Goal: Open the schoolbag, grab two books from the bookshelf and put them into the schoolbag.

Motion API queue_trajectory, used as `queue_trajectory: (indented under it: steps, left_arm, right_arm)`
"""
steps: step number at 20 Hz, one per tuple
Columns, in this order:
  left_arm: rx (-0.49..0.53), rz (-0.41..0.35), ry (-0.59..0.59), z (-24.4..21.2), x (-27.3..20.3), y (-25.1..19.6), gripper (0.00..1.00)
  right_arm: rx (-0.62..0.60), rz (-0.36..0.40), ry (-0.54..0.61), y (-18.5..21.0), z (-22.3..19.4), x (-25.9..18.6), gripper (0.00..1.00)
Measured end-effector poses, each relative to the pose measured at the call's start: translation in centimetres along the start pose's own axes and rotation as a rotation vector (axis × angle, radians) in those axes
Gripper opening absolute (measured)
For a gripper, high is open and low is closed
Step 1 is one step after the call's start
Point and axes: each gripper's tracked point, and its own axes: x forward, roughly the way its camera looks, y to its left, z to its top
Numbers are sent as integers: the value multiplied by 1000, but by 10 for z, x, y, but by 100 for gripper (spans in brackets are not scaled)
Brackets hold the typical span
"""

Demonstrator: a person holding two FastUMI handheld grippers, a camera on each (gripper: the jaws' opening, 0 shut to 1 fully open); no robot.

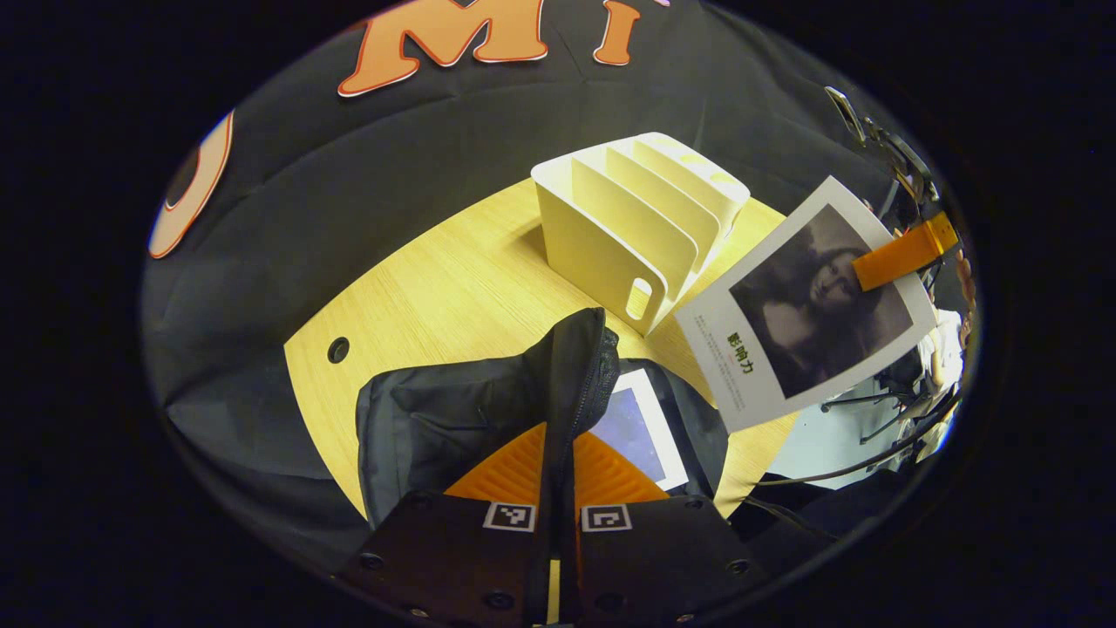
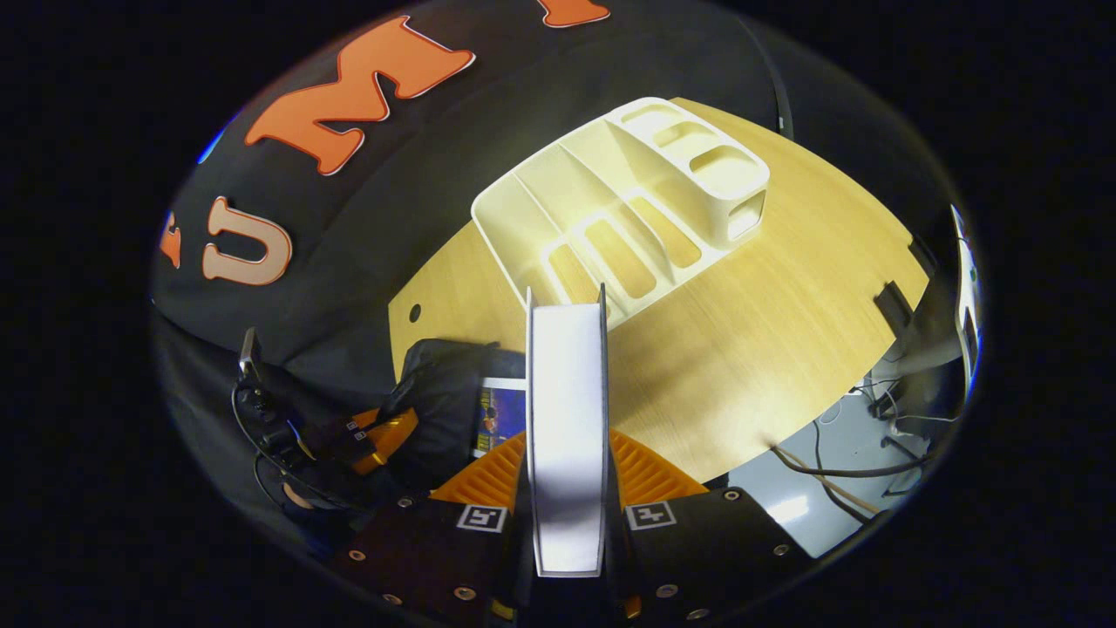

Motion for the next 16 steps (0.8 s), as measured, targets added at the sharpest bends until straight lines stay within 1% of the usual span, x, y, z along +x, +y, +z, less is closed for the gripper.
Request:
queue_trajectory:
  steps: [3, 9, 12, 14, 16]
  left_arm:
    - [0, -5, -5, -1, 1, 0, 5]
    - [12, -2, -15, 2, -1, 0, 5]
    - [6, -2, -20, 1, -1, 1, 5]
    - [-3, -2, -22, 0, -3, 3, 5]
    - [-14, -4, -31, 2, -3, 4, 5]
  right_arm:
    - [44, 60, 1, 12, -10, 9, 35]
    - [69, 162, 2, 26, -22, 25, 35]
    - [89, 215, 13, 38, -32, 47, 34]
    - [133, 254, 18, 46, -35, 63, 35]
    - [148, 300, 10, 52, -40, 74, 34]
